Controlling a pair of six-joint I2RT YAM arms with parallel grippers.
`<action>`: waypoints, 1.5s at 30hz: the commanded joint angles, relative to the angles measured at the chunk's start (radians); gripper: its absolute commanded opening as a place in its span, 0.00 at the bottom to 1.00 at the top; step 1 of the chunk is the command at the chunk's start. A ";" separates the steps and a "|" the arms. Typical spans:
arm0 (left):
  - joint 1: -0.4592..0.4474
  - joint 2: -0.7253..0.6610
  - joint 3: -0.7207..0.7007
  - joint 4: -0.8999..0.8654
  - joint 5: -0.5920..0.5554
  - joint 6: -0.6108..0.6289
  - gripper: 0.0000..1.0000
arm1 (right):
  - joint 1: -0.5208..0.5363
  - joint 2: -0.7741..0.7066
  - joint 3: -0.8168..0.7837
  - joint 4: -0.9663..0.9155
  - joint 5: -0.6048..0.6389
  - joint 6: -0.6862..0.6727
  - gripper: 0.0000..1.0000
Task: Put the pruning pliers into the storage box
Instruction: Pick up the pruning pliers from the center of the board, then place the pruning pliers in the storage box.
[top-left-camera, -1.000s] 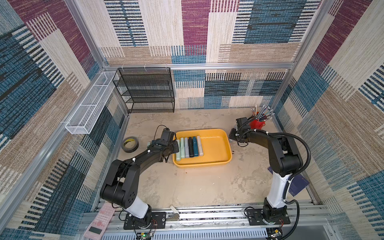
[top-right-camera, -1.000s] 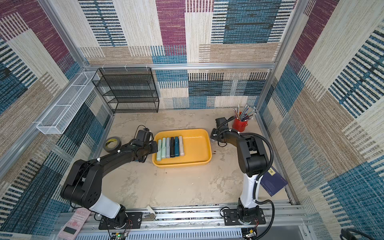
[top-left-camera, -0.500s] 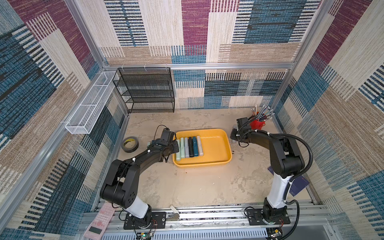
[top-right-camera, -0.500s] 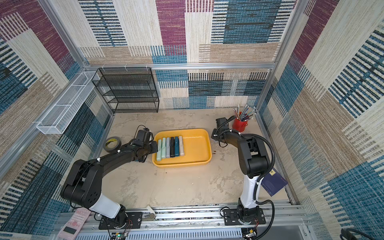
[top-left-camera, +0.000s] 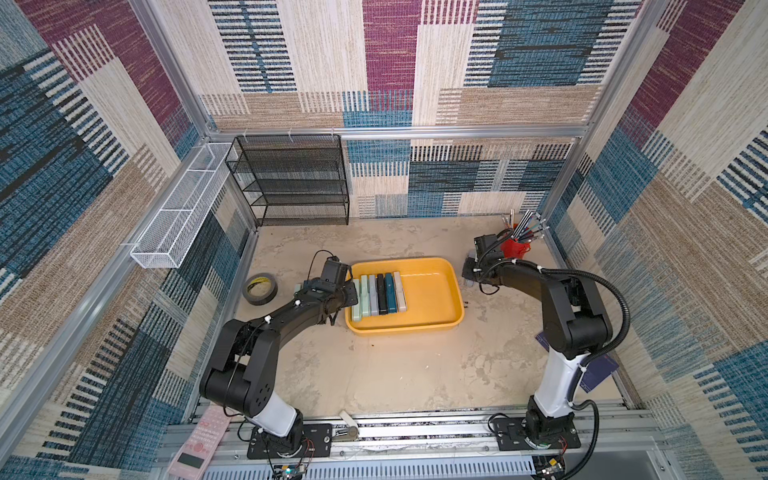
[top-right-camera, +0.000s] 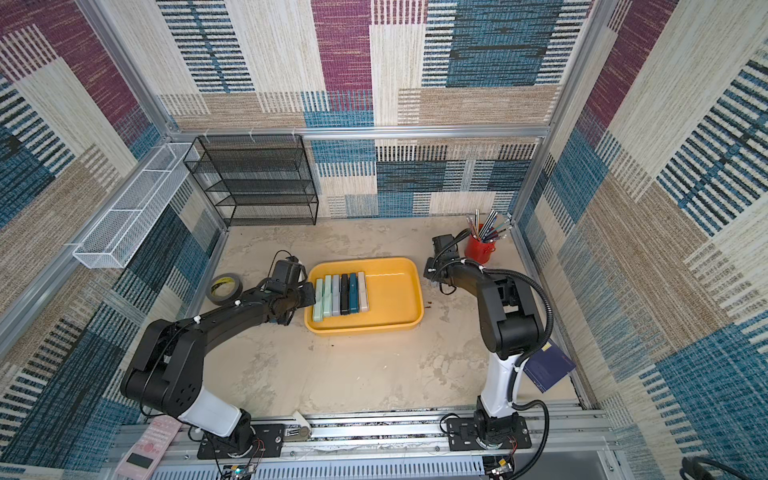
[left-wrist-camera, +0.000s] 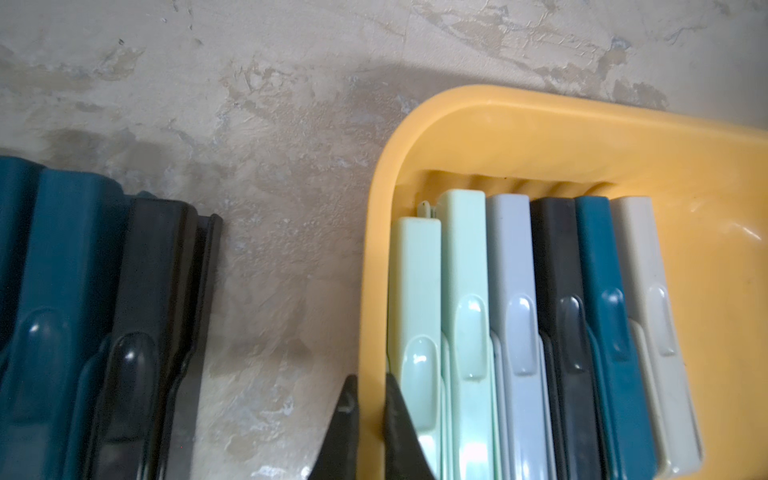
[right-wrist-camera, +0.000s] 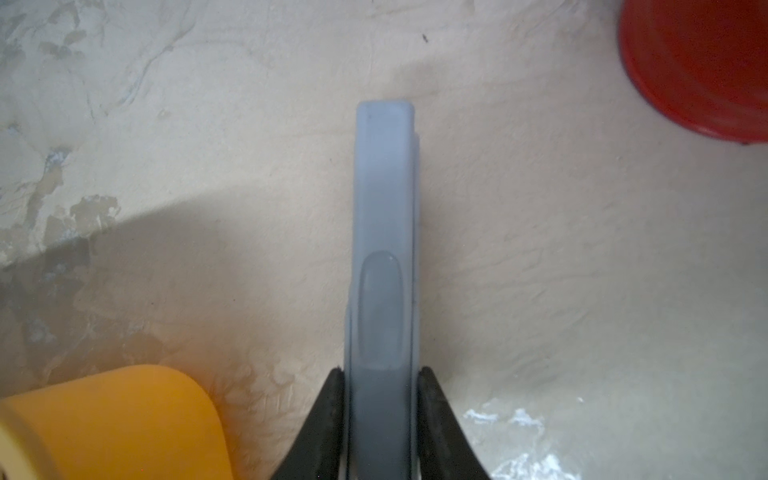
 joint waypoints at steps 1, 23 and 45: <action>0.003 0.004 -0.006 -0.025 0.002 -0.005 0.08 | 0.001 -0.037 0.001 0.007 0.019 -0.043 0.26; 0.000 0.035 0.023 -0.013 0.035 -0.047 0.08 | 0.259 -0.242 0.009 -0.036 -0.001 -0.018 0.28; -0.008 0.053 0.053 -0.022 0.053 -0.046 0.08 | 0.434 -0.074 -0.074 0.068 -0.073 0.090 0.28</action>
